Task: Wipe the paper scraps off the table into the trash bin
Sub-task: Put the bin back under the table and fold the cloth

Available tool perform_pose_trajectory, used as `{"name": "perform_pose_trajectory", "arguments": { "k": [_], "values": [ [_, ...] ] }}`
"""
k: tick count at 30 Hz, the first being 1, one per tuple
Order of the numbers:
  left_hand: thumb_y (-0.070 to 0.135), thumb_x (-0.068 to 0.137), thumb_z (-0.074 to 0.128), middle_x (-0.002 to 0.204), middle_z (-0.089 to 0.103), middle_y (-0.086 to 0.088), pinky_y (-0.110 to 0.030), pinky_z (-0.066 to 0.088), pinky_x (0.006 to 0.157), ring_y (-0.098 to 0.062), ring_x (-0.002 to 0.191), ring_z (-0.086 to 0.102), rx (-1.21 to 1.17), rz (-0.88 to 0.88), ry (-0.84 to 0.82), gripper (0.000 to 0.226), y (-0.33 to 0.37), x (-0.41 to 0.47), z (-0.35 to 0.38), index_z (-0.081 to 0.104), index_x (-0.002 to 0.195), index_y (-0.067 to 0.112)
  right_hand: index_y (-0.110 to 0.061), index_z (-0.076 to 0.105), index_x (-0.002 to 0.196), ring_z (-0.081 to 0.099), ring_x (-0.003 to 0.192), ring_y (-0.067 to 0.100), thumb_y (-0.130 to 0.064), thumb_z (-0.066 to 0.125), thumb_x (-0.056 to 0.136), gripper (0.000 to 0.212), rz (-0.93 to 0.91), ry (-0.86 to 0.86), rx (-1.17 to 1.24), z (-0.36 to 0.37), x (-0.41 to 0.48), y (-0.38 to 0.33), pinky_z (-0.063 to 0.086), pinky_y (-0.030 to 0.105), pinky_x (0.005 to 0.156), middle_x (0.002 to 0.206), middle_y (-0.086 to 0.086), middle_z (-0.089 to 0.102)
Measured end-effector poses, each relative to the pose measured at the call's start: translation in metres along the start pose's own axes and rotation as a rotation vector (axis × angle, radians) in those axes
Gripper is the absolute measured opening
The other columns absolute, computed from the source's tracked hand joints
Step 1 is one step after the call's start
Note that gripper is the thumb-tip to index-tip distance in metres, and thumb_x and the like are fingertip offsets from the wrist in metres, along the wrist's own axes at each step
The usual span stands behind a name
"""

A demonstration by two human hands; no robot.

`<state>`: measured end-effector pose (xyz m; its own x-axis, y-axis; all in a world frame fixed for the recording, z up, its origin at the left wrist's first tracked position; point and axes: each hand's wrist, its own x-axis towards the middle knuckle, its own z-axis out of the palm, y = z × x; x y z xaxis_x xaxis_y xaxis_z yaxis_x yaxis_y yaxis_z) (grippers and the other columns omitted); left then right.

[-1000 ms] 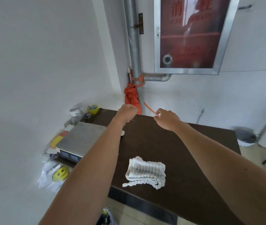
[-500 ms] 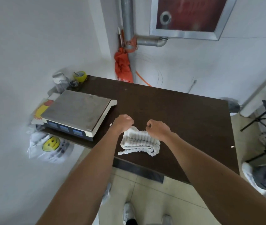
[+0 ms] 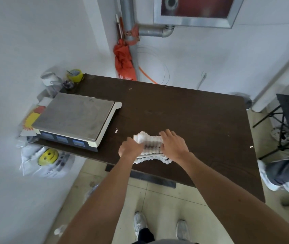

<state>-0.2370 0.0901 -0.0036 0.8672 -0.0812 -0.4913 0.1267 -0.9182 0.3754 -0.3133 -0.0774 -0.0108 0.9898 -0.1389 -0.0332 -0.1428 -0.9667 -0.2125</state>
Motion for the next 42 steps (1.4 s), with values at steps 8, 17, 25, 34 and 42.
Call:
{"name": "perform_pose_trajectory", "arguments": {
  "k": [8, 17, 25, 34, 42],
  "values": [
    [0.061, 0.078, 0.059, 0.141, 0.050, -0.013, -0.037, 0.046, 0.084, -0.032, 0.123, 0.054, -0.125, -0.170, -0.221, 0.093, -0.015, 0.013, 0.019, 0.031, 0.146, 0.005, -0.017, 0.045, 0.137, 0.050, 0.119, 0.023, -0.019, 0.058, 0.090, 0.049, 0.027, -0.034, -0.082, 0.013, 0.011, -0.010, 0.047, 0.039, 0.097, 0.129, 0.003, 0.051],
    [0.050, 0.081, 0.068, 0.107, 0.070, -0.010, -0.025, 0.047, 0.050, -0.022, 0.072, 0.069, -0.383, -0.161, -0.440, 0.064, -0.028, 0.035, 0.019, 0.058, 0.128, 0.006, -0.015, 0.046, 0.133, 0.051, 0.114, 0.024, -0.023, 0.059, 0.087, 0.048, 0.116, -0.041, -0.154, 0.031, 0.009, -0.014, 0.045, 0.037, 0.095, 0.126, 0.005, 0.050],
    [0.020, 0.081, 0.072, 0.094, 0.073, -0.015, -0.031, 0.056, 0.069, -0.024, 0.067, 0.069, -0.497, -0.166, -0.385, 0.032, -0.018, 0.048, 0.026, 0.063, 0.107, 0.003, -0.013, 0.039, 0.138, 0.048, 0.119, 0.025, -0.027, 0.060, 0.088, 0.057, 0.144, -0.082, -0.111, 0.029, 0.017, -0.004, 0.041, 0.038, 0.101, 0.131, 0.005, 0.048],
    [0.016, 0.070, 0.061, 0.100, 0.059, -0.003, -0.028, 0.046, 0.070, -0.026, 0.092, 0.063, -0.338, 0.018, -0.186, 0.038, 0.020, 0.071, -0.006, 0.059, 0.107, 0.009, -0.014, 0.030, 0.144, 0.057, 0.109, 0.026, -0.030, 0.063, 0.082, 0.072, 0.437, -0.464, 0.319, 0.007, 0.046, 0.035, 0.048, 0.037, 0.083, 0.122, 0.006, 0.056],
    [0.014, 0.059, 0.056, 0.086, 0.055, -0.005, -0.032, 0.039, 0.063, -0.022, 0.072, 0.051, -0.291, 0.048, -0.148, 0.032, 0.054, 0.085, -0.047, 0.057, 0.091, 0.013, -0.017, 0.060, 0.116, 0.064, 0.093, 0.019, -0.027, 0.060, 0.080, 0.037, 0.463, -0.487, 0.599, -0.016, 0.078, 0.056, 0.054, 0.041, 0.088, 0.102, 0.001, 0.066]
  ]
}}
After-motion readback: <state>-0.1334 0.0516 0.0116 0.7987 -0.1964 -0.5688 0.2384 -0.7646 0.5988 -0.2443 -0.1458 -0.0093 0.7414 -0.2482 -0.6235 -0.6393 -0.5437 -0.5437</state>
